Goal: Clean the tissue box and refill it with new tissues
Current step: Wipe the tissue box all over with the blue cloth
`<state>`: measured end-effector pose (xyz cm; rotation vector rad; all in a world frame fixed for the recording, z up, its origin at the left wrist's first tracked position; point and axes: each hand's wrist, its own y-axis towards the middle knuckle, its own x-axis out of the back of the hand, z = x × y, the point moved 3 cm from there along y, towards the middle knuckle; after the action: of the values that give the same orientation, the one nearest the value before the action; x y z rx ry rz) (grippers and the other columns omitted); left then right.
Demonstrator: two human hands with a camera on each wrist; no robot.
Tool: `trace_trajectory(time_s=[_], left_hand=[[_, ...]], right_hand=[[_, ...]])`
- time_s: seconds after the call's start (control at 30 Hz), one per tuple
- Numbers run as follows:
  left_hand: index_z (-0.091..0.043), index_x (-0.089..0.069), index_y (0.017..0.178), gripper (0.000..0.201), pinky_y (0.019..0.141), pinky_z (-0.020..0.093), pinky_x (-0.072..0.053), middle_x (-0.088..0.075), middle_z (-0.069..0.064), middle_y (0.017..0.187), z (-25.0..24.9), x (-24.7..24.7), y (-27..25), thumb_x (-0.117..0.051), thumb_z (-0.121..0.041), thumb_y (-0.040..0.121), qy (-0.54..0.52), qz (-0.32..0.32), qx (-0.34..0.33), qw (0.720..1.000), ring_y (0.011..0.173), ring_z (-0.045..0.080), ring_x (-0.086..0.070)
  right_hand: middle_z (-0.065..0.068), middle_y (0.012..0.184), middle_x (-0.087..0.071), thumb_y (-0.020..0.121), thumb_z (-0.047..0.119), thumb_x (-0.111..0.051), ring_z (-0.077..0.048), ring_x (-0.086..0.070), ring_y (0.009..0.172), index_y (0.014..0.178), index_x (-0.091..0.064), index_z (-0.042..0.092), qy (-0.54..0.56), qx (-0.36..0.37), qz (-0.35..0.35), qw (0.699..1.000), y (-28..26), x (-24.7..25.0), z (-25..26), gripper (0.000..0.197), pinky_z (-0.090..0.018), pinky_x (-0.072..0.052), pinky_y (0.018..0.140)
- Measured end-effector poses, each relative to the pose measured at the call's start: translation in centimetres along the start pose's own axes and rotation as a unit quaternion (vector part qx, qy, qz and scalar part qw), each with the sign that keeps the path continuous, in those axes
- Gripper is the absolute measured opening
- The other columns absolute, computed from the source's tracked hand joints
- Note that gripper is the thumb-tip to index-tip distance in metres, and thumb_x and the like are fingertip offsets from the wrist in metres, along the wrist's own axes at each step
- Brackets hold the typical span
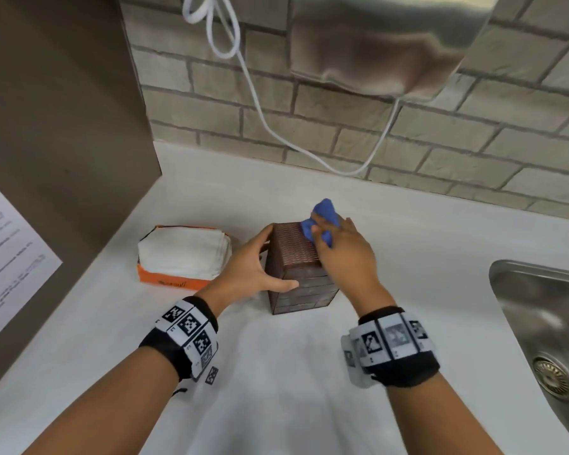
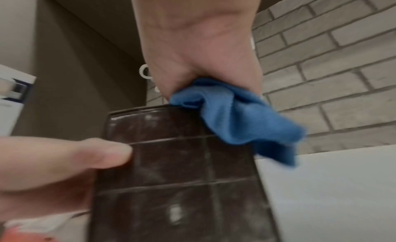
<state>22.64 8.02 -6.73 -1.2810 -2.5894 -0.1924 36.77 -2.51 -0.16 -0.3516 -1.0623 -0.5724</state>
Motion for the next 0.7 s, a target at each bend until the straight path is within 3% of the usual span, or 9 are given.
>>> trace_trajectory(time_s=[0.07, 0.17, 0.2, 0.3, 0.43, 0.53, 0.6, 0.67, 0.7], left_hand=[[-0.055, -0.046, 0.113, 0.082, 0.084, -0.002, -0.039, -0.061, -0.023, 0.116, 0.0, -0.1, 0.2, -0.092, -0.014, 0.058, 0.006, -0.005, -0.013, 1.0, 0.108, -0.017, -0.055], [-0.038, -0.052, 0.101, 0.053, 0.074, -0.001, -0.042, -0.063, -0.017, 0.097, 0.0, 0.1, 0.4, -0.084, -0.012, 0.069, 0.019, -0.016, -0.01, 1.0, 0.098, 0.002, -0.061], [-0.036, -0.052, 0.103, 0.055, 0.075, 0.001, -0.043, -0.063, -0.017, 0.097, 0.1, 0.2, 0.4, -0.084, -0.008, 0.069, 0.022, -0.018, -0.006, 1.0, 0.098, 0.003, -0.061], [-0.038, -0.046, 0.126, 0.087, 0.088, 0.001, -0.041, -0.062, -0.018, 0.12, 0.1, 0.1, 0.1, -0.093, -0.011, 0.058, 0.017, -0.005, -0.008, 1.0, 0.111, -0.008, -0.057], [-0.044, -0.039, 0.129, 0.094, 0.078, -0.009, -0.034, -0.057, -0.026, 0.119, 0.1, -0.1, 0.2, -0.094, -0.017, 0.057, 0.022, -0.01, -0.011, 1.0, 0.108, -0.022, -0.048], [-0.049, -0.041, 0.122, 0.092, 0.085, -0.002, -0.039, -0.06, -0.022, 0.118, -0.1, -0.1, 0.2, -0.093, -0.025, 0.05, 0.019, -0.017, -0.017, 1.0, 0.107, -0.019, -0.054], [-0.052, -0.04, 0.119, 0.085, 0.087, 0.004, -0.043, -0.06, -0.023, 0.116, -0.3, 0.0, 0.1, -0.083, -0.038, 0.048, 0.0, -0.015, -0.015, 1.0, 0.105, -0.016, -0.056], [-0.046, -0.043, 0.126, 0.087, 0.087, 0.008, -0.046, -0.063, -0.019, 0.116, -0.2, 0.0, -0.1, -0.083, -0.036, 0.049, -0.006, -0.011, -0.017, 1.0, 0.106, -0.012, -0.059], [-0.039, -0.045, 0.131, 0.092, 0.09, 0.012, -0.047, -0.064, -0.016, 0.119, -0.2, 0.0, -0.1, -0.087, -0.031, 0.05, -0.005, -0.01, -0.019, 1.0, 0.111, -0.008, -0.059]], right_hand=[[-0.003, 0.142, -0.048, 0.098, 0.039, -0.026, -0.03, -0.039, 0.134, 0.134, -0.052, 0.034, -0.082, 0.056, -0.058, 0.993, -1.6, -1.2, 2.9, 0.045, -0.039, -0.037, 0.106], [-0.007, 0.118, -0.067, 0.087, 0.033, -0.039, -0.03, -0.06, 0.111, 0.109, -0.071, 0.025, -0.067, 0.191, -0.12, 0.972, -3.5, -3.1, 5.8, 0.04, -0.044, -0.044, 0.102], [-0.006, 0.116, -0.068, 0.088, 0.032, -0.042, -0.029, -0.061, 0.108, 0.108, -0.072, 0.026, -0.061, 0.204, -0.119, 0.97, -3.6, -3.3, 5.6, 0.037, -0.043, -0.045, 0.101], [-0.004, 0.118, -0.066, 0.095, 0.033, -0.042, -0.025, -0.061, 0.106, 0.118, -0.067, 0.032, -0.047, 0.155, -0.122, 0.979, -2.2, -1.6, 2.7, 0.034, -0.033, -0.046, 0.091], [0.0, 0.134, -0.054, 0.102, 0.037, -0.036, -0.023, -0.054, 0.118, 0.131, -0.055, 0.035, 0.04, -0.018, -0.093, 0.995, -0.4, -0.1, -0.7, 0.035, -0.029, -0.042, 0.088], [-0.007, 0.123, -0.063, 0.095, 0.035, -0.031, -0.03, -0.056, 0.114, 0.121, -0.064, 0.025, -0.061, 0.07, -0.137, 0.986, -2.5, -1.8, 3.0, 0.043, -0.038, -0.044, 0.096], [-0.007, 0.123, -0.065, 0.093, 0.037, -0.033, -0.029, -0.056, 0.118, 0.118, -0.067, 0.025, -0.056, 0.14, -0.139, 0.979, -4.2, -3.1, 4.8, 0.044, -0.042, -0.038, 0.105], [-0.007, 0.123, -0.065, 0.095, 0.037, -0.038, -0.026, -0.055, 0.119, 0.119, -0.067, 0.027, -0.028, 0.174, -0.125, 0.976, -4.8, -3.0, 4.4, 0.04, -0.041, -0.036, 0.108], [-0.008, 0.118, -0.066, 0.095, 0.036, -0.039, -0.027, -0.058, 0.113, 0.117, -0.069, 0.027, -0.01, 0.176, -0.134, 0.975, -4.6, -2.2, 3.6, 0.038, -0.041, -0.041, 0.102]])
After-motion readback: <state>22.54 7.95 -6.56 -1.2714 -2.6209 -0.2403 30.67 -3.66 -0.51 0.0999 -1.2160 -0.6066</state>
